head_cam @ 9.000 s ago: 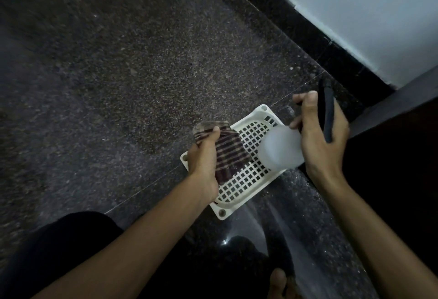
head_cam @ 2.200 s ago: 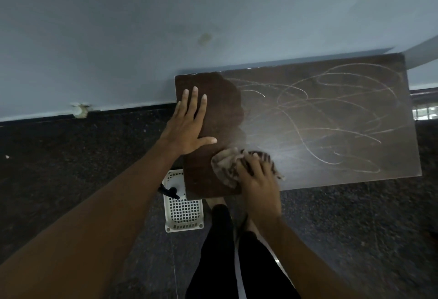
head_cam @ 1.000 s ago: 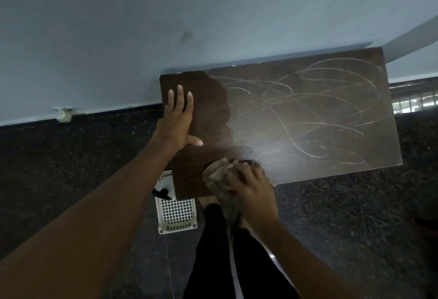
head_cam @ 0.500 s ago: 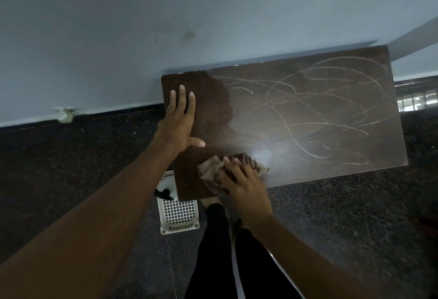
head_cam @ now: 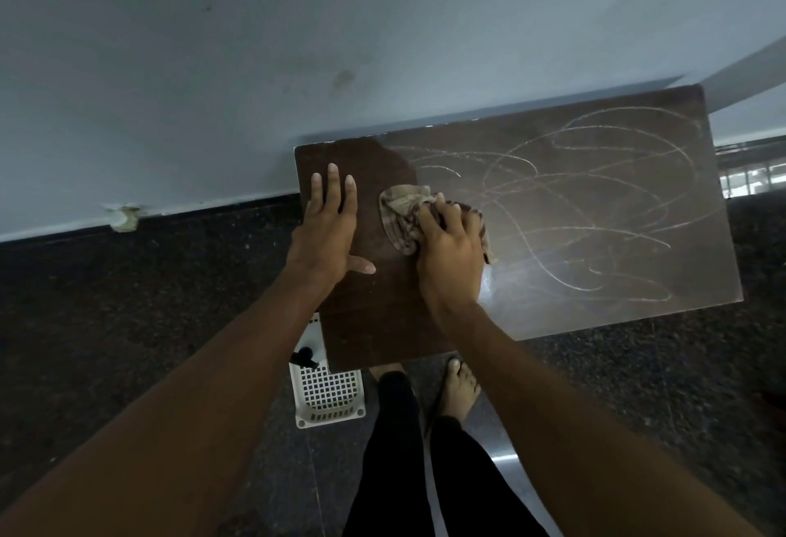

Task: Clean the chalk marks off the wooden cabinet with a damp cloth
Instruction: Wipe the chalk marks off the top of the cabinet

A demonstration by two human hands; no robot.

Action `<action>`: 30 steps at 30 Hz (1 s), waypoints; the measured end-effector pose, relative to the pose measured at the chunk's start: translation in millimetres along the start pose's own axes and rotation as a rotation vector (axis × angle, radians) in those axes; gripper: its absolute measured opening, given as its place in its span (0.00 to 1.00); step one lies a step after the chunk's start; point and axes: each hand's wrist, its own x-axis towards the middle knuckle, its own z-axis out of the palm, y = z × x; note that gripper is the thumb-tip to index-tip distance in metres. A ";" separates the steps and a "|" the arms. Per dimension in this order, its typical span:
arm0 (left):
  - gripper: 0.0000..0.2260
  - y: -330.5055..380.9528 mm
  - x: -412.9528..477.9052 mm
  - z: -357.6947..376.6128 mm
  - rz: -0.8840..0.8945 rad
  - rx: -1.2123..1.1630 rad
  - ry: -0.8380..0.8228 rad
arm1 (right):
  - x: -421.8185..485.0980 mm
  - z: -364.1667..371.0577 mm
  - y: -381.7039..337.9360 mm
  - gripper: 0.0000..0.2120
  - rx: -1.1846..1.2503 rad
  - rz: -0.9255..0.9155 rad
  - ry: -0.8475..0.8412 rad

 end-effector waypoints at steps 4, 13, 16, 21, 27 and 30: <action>0.60 -0.3 -0.9 0.2 0.007 0.020 0.016 | -31.7 -1.4 17.0 0.21 -0.030 -0.185 -0.067; 0.59 13.3 0.6 -8.0 -0.043 0.032 -0.040 | -88.0 -5.9 69.1 0.18 -0.036 -0.306 -0.173; 0.60 9.7 0.9 -5.4 -0.034 0.005 -0.043 | -43.1 -8.3 49.8 0.22 -0.011 -0.135 -0.097; 0.61 8.6 2.5 -7.2 -0.036 0.002 -0.055 | 58.2 -8.7 4.8 0.22 -0.005 -0.083 0.024; 0.62 4.7 5.1 -5.5 -0.014 -0.032 -0.042 | 70.3 -9.1 -18.7 0.25 0.005 -0.080 -0.006; 0.61 3.2 2.4 -2.5 0.001 -0.063 -0.009 | 27.5 -4.0 -7.3 0.24 0.003 -0.244 -0.090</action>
